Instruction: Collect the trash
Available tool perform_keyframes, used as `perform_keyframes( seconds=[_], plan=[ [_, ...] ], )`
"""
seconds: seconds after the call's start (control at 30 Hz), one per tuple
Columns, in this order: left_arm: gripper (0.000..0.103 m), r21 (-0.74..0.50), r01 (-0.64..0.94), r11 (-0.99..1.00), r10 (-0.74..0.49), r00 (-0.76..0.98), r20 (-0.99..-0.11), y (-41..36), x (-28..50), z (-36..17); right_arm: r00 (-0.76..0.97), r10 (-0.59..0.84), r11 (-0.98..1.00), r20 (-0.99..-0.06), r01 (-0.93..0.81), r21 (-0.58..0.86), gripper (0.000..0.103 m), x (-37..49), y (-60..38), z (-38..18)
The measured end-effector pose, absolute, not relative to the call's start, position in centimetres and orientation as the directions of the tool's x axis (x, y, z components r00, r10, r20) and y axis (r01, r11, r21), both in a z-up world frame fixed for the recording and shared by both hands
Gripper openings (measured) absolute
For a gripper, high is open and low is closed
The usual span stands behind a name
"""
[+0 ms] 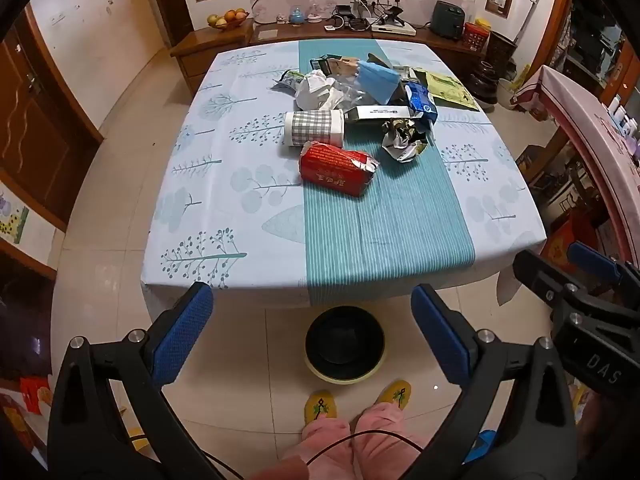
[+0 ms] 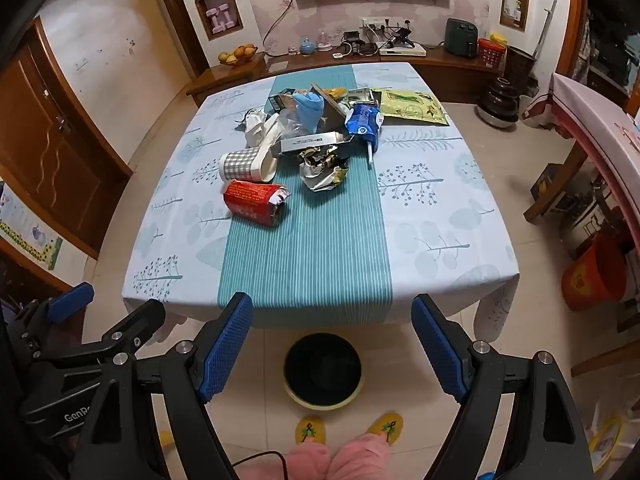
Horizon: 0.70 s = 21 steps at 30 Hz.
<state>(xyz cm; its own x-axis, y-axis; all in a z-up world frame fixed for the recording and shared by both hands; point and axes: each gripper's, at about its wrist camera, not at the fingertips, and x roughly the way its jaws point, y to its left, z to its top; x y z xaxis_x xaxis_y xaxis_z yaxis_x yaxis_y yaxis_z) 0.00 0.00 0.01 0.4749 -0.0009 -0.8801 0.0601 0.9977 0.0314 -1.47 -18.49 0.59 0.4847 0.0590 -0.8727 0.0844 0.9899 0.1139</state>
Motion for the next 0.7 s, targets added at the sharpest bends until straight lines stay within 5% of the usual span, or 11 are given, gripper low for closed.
perform_keyframes(
  seconds=[0.7],
  plan=[
    [0.093,0.016,0.067,0.998,-0.019,0.492,-0.87,-0.3,-0.8,1.0,0.501,0.057,0.99,-0.864,0.084,0.115,0.084,-2.2,-18.8,1.2]
  ],
)
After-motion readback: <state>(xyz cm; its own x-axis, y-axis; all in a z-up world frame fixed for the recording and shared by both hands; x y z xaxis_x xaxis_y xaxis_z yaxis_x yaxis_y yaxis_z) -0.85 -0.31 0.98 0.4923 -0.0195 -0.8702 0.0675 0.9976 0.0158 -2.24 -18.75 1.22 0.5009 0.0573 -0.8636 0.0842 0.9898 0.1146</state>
